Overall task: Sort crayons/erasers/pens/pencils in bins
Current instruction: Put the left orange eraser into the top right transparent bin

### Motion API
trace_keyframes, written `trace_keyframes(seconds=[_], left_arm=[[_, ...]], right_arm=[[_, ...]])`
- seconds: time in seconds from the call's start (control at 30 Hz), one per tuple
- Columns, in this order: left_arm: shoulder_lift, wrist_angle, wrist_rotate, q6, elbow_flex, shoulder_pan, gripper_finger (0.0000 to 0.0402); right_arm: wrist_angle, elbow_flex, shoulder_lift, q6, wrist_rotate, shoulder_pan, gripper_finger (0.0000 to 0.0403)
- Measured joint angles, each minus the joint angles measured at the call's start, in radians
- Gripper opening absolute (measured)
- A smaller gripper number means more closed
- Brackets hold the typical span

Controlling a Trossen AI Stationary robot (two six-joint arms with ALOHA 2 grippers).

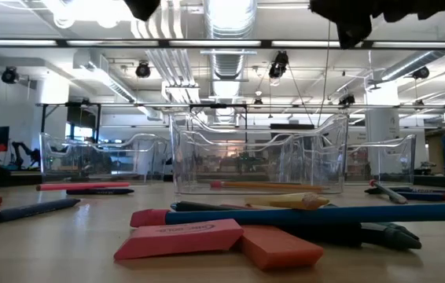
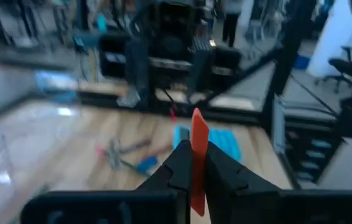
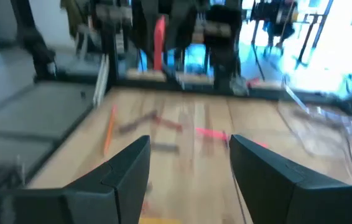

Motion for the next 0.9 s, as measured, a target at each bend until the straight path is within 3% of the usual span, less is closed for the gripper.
trace_keyframes(seconds=[0.3, 0.57, 0.9], left_arm=[[0.151, 0.404, 0.036, 0.141, -0.014, 0.077, 0.0003], [0.202, 0.434, 0.09, 0.157, 0.019, 0.099, 0.0003], [0.215, 0.434, 0.085, 0.189, 0.038, 0.101, 0.0003]], right_arm=[[0.283, 0.001, 0.189, -0.025, -0.006, -0.013, 0.021], [0.47, 0.002, 0.294, 0.034, -0.003, -0.046, 0.021], [0.523, 0.045, 0.371, 0.122, -0.048, -0.098, 0.021]])
